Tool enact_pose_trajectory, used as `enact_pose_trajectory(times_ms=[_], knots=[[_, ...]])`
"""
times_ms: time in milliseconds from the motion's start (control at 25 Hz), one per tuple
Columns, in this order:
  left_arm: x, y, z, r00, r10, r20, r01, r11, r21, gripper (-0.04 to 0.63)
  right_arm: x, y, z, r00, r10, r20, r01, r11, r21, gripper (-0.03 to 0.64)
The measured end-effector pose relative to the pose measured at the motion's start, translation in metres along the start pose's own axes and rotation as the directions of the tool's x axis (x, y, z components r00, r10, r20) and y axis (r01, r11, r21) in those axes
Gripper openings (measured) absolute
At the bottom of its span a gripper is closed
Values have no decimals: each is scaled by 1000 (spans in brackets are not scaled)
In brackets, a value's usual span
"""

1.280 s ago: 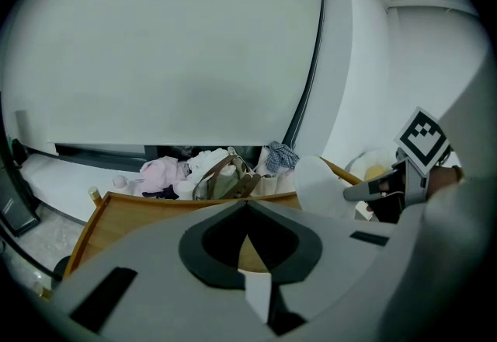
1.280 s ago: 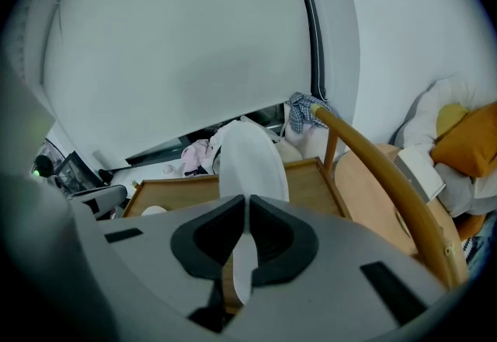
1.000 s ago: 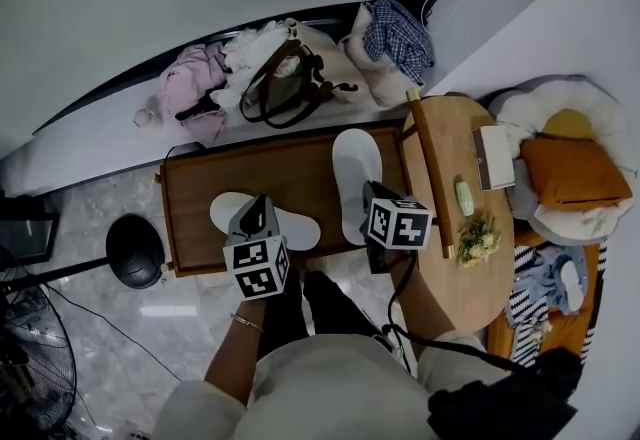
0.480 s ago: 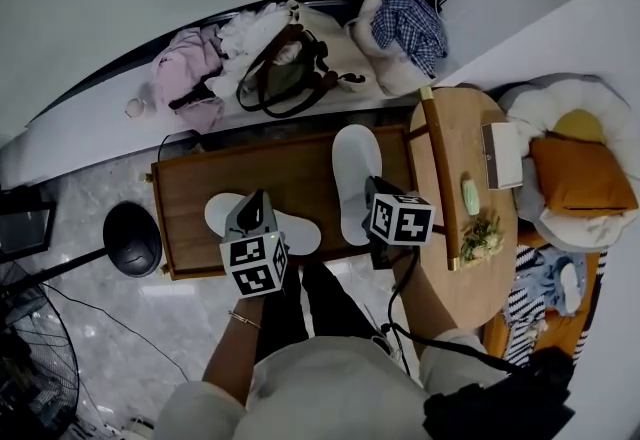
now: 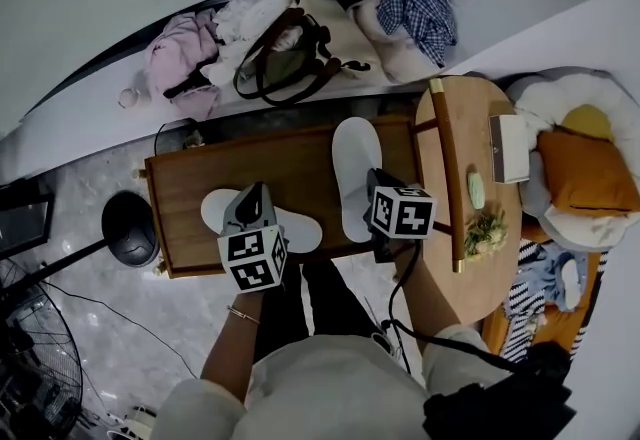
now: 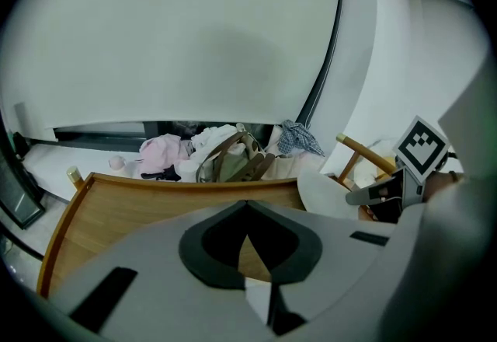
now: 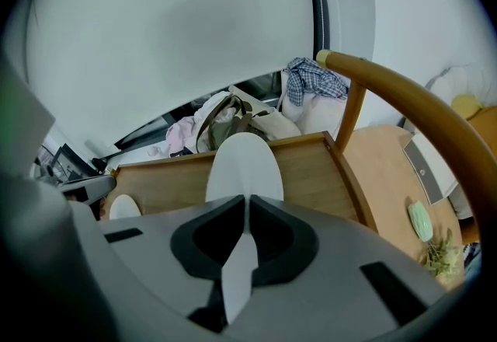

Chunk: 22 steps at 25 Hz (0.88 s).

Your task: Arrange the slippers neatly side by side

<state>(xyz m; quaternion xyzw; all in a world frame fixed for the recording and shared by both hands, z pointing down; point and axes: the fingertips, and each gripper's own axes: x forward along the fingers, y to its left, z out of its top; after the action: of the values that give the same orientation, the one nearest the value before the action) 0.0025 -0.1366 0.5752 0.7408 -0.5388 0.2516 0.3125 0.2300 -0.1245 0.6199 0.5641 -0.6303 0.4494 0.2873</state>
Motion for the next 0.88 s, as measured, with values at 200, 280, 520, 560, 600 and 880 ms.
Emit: enact_pose_trajectory(times_ms=[200, 280, 520, 560, 600, 880], knots=[[4, 0, -3, 1000, 0, -11, 0, 1000, -3, 14, 6, -1, -2, 1000, 1, -11, -1, 1000, 1, 44], [5, 0, -5, 1000, 0, -17, -1, 1000, -4, 14, 8, -2, -3, 1000, 0, -16, 0, 1000, -1, 44], [7, 0, -8, 1000, 1, -27, -1, 1000, -3, 14, 11, -4, -5, 1000, 4, -22, -4, 1000, -11, 46], [7, 0, -9, 1000, 2, -27, -2, 1000, -3, 14, 12, -4, -5, 1000, 6, -19, -6, 1000, -11, 46], [7, 0, -9, 1000, 3, -28, -3, 1000, -4, 14, 12, -4, -5, 1000, 8, -15, -8, 1000, -11, 48], [6, 1, -10, 1000, 7, -27, -7, 1000, -7, 14, 11, -3, -2, 1000, 18, 9, -17, 1000, -9, 49]])
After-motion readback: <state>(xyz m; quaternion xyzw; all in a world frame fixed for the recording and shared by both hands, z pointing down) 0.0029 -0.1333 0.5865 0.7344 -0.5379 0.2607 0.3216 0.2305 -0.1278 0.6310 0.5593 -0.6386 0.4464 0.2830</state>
